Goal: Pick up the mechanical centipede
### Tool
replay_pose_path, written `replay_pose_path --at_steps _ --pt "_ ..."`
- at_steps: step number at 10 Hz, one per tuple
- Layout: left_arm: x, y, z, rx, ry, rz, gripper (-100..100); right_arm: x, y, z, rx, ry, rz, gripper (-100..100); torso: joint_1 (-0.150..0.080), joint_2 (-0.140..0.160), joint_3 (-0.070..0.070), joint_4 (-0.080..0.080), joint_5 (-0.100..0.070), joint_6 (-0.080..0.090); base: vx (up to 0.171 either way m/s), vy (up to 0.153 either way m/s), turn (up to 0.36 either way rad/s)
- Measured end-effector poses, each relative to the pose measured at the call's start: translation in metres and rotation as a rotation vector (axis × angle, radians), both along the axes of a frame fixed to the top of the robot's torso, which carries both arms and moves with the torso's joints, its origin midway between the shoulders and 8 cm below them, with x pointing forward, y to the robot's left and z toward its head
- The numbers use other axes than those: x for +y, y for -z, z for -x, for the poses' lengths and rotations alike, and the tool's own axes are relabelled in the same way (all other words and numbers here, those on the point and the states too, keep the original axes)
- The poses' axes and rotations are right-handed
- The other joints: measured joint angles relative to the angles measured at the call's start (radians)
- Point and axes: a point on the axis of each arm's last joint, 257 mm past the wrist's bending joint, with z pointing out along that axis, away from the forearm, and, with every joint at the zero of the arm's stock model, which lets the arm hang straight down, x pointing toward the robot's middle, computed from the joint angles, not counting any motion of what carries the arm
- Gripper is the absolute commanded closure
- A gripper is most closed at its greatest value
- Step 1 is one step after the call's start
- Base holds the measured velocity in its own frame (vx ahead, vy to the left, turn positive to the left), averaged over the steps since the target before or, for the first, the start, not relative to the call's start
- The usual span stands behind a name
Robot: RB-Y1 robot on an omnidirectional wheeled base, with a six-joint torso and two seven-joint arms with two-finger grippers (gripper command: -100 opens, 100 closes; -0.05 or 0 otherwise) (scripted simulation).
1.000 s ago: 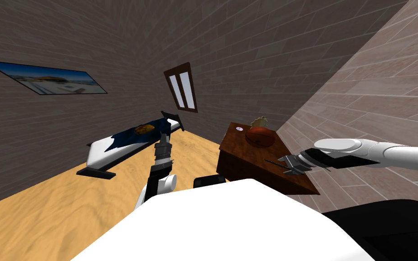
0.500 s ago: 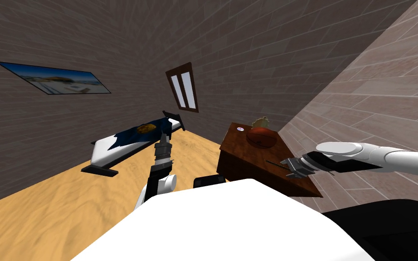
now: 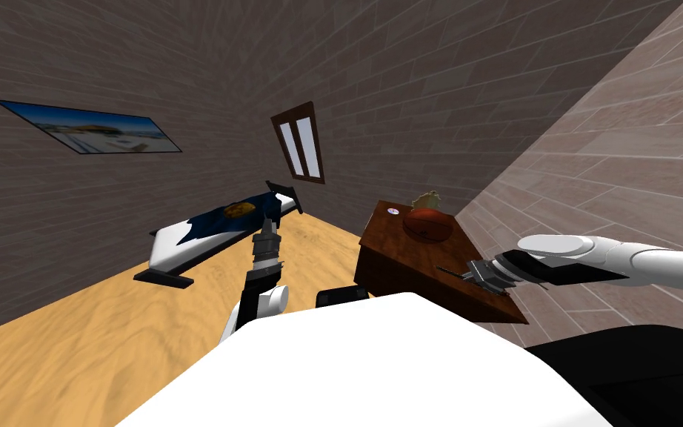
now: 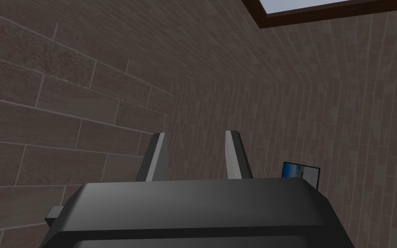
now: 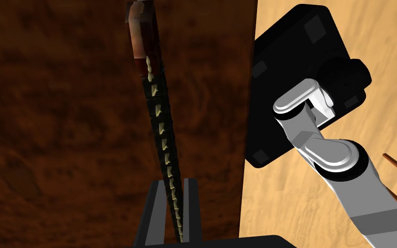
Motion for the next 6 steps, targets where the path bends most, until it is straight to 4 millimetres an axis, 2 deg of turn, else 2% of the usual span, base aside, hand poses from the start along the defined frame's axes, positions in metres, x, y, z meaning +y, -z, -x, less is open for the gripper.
replay_pose_path --at_steps 1,2,3,5,6 --pt "0.000 0.000 0.000 0.000 0.000 0.000 0 0.000 0.000 0.000 0.000 0.000 0.000 100 0.000 0.000 0.000 0.000 0.000 0.000 0.000 0.000 0.000" --pt "0.000 0.000 0.000 0.000 0.000 0.000 0 0.000 0.000 0.000 0.000 -0.001 0.000 0 -0.001 0.000 0.000 0.000 0.000 0.000 0.000 0.000 0.000" --pt "0.000 0.000 0.000 0.000 0.000 0.000 0 0.000 0.000 0.000 0.000 -0.001 0.000 100 -0.001 0.000 0.000 0.000 0.000 0.000 0.012 0.000 -0.042" --pt "0.000 0.000 0.000 0.000 0.000 0.000 0 0.002 -0.014 -0.010 -0.003 -0.010 0.001 100 0.000 -0.001 -0.001 0.000 0.001 0.000 0.004 0.004 -0.028" --pt "0.000 0.000 0.000 0.000 0.000 0.000 0 0.002 -0.015 -0.011 -0.004 -0.012 0.001 0 0.000 -0.001 -0.001 0.000 0.000 0.000 0.000 0.000 0.000"
